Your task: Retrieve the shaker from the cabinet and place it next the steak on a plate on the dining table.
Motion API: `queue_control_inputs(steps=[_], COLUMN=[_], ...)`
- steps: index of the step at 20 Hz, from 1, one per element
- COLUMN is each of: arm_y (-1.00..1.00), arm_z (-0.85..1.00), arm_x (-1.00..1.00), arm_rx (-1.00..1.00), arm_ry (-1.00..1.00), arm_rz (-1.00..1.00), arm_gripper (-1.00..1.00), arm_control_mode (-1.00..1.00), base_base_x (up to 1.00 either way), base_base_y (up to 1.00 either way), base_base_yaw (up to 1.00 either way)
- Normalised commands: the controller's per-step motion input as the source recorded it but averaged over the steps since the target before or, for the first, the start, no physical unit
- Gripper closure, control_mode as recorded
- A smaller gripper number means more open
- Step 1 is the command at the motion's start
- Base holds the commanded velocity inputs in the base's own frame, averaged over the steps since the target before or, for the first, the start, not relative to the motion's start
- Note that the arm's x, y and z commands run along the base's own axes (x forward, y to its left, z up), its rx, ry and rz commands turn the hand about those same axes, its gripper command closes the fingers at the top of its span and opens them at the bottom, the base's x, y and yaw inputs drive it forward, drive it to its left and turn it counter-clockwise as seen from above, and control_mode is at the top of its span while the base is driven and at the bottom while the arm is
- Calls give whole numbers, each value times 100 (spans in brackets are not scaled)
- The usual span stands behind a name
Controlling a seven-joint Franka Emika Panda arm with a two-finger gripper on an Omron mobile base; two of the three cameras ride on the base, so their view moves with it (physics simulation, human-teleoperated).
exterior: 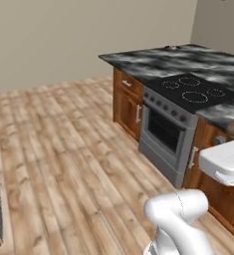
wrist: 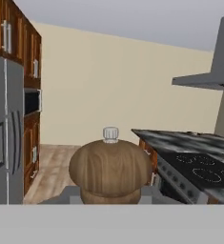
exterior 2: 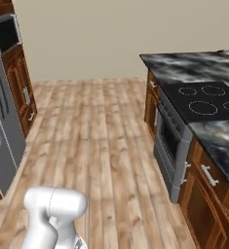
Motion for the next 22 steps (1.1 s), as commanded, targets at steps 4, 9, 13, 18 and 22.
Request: queue_control_inputs(steps=[4, 9, 13, 18, 22], arm_y=[0, 0, 0, 0, 0], arm_z=[0, 0, 0, 0, 0], arm_x=[0, 0, 0, 0, 0], arm_rx=[0, 0, 0, 0, 0], arm_ry=[0, 0, 0, 0, 0], arm_rz=[0, 0, 0, 0, 0], arm_gripper=[100, 100, 100, 100, 100], arm_control_mode=[100, 100, 100, 100, 100], base_base_x=[100, 100, 100, 100, 100], base_base_y=[11, 0, 0, 0, -5], base_base_yaw=[2, 0, 0, 0, 9])
